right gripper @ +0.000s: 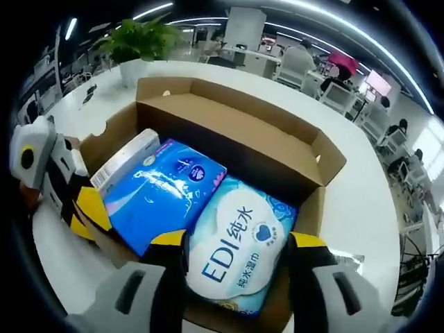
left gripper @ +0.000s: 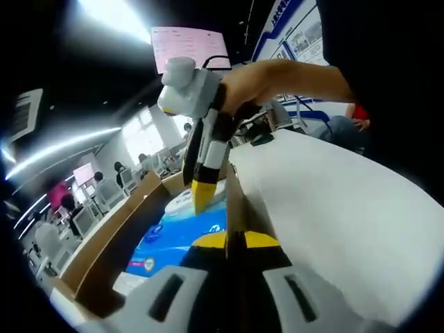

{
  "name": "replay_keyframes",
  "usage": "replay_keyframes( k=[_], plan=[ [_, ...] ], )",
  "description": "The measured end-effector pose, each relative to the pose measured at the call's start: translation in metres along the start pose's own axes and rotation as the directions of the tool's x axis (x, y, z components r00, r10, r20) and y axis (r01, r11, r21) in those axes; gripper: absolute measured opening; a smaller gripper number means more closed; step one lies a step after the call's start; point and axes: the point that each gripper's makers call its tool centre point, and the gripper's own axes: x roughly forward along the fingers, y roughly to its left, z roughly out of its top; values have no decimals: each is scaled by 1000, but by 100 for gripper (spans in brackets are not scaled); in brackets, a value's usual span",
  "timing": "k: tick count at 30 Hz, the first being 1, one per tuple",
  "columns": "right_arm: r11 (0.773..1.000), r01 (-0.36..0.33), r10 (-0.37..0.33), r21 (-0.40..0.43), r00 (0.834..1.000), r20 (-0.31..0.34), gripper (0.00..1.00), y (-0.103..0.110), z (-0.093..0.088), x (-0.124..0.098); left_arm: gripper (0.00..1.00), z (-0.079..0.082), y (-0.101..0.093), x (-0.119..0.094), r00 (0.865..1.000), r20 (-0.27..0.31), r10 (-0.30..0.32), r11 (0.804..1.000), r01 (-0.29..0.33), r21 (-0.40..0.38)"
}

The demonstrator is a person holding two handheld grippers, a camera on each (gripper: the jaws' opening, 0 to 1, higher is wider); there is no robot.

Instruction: Operate the shoe box by opening the lid, removing the specified soft item, and placing it in the target area until the item is outside and the box remains undamaged.

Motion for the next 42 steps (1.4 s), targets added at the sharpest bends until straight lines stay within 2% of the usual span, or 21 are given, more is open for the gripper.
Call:
replay_keyframes(
  k=[9, 12, 25, 32, 42],
  plan=[
    [1000, -1, 1, 11, 1000, -7, 57, 1, 0, 1, 6, 0, 0, 0, 1000, 1, 0, 1000, 0, -1],
    [999, 25, -25, 42, 1000, -7, 57, -1, 2, 5, 6, 0, 0, -1, 1000, 1, -1, 1000, 1, -2],
    [997, 69, -67, 31, 996, -53, 58, -1, 2, 10, 5, 0, 0, -1, 1000, 1, -4, 1000, 4, 5],
    [998, 60, -59, 10, 997, -44, 58, -1, 3, 10, 5, -1, 0, -1, 1000, 1, -4, 1000, 4, 4],
    [996, 92, -92, -7, 994, -50, 58, 0, 5, 12, 5, 0, 0, -1, 1000, 1, -5, 1000, 5, 7]
  ],
)
